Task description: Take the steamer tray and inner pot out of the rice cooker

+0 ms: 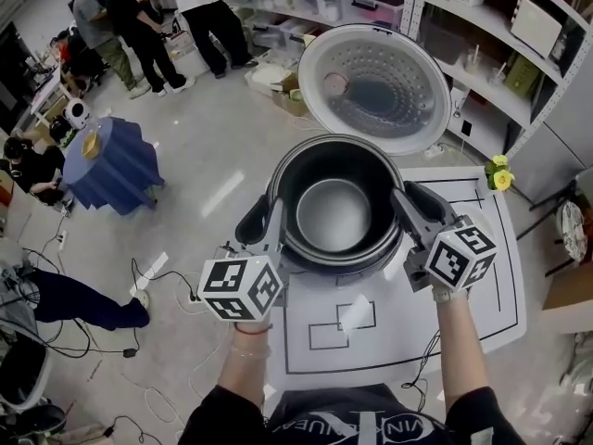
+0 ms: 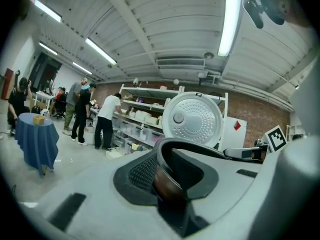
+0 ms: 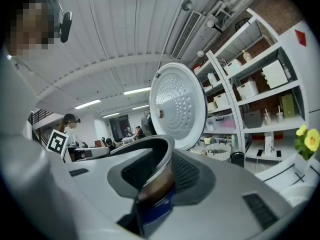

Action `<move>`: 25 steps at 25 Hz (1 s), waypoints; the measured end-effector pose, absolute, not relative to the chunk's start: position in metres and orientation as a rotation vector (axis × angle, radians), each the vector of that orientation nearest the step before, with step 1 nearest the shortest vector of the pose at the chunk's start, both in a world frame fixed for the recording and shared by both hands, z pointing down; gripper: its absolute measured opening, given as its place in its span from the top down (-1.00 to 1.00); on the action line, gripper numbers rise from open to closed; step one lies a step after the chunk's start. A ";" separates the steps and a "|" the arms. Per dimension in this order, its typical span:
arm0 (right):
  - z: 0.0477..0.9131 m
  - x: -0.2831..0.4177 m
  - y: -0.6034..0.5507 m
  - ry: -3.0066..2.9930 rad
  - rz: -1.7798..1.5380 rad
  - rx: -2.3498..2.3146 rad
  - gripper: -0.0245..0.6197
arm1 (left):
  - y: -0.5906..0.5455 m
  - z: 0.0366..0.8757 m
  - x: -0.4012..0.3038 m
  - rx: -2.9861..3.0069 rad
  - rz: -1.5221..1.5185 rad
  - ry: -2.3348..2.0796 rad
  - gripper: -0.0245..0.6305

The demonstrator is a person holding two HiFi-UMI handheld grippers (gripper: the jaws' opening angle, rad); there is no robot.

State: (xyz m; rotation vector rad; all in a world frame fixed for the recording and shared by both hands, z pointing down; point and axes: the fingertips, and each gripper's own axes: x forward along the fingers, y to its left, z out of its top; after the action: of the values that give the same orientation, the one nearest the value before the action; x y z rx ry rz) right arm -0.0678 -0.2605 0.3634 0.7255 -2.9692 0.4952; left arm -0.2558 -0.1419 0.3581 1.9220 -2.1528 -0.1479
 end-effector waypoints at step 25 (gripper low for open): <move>0.236 0.008 -0.228 -3.278 0.342 0.681 0.61 | -0.095 0.233 -0.176 2.007 -0.450 -2.355 0.67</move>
State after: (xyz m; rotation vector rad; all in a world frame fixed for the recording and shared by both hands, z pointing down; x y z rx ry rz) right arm 0.0084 -0.2283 0.2357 0.6814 -3.2784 0.3424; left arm -0.1761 -0.0949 0.2332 2.0065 -2.3545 -0.4497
